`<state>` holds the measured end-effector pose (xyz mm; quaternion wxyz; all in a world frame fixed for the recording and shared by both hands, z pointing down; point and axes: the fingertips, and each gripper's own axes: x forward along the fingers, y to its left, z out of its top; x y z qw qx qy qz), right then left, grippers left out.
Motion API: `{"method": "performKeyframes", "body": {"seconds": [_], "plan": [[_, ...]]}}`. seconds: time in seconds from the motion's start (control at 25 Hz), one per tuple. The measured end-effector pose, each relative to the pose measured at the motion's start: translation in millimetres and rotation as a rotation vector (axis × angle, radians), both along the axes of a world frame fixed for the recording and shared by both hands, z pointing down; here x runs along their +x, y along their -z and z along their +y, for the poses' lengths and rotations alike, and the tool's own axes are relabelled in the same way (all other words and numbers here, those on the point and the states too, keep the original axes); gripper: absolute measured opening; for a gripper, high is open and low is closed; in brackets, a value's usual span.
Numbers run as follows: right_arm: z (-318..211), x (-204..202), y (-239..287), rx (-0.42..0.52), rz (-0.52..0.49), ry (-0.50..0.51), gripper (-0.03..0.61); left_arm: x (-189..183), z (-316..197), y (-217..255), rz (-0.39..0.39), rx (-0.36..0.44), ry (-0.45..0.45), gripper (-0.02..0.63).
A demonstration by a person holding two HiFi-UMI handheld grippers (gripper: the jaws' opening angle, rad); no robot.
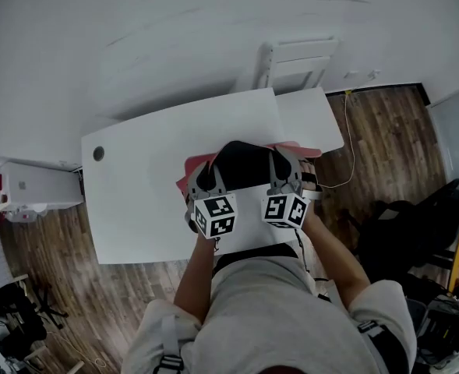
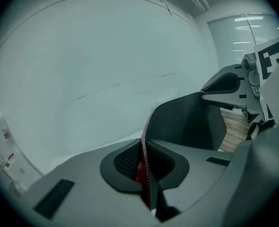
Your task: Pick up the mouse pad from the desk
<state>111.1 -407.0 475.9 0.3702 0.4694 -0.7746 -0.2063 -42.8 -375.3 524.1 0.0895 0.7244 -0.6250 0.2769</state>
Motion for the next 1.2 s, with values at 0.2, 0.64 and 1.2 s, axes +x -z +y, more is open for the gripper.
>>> {"method": "performKeyframes", "body": {"seconds": [0.2,0.64,1.2], "plan": [[4,-8,38,0.06,-0.035,0.004,0.052,-7,2,38,0.032,0.075,0.014,0.028],[10,-16,81,0.126,-0.083,-0.009,0.052,-5,9,86,0.134,0.158,0.013,0.028],[-5,-18,149,0.221,-0.237,-0.051,0.052,-9,-7,169,0.176,0.328,0.027,0.026]]}}
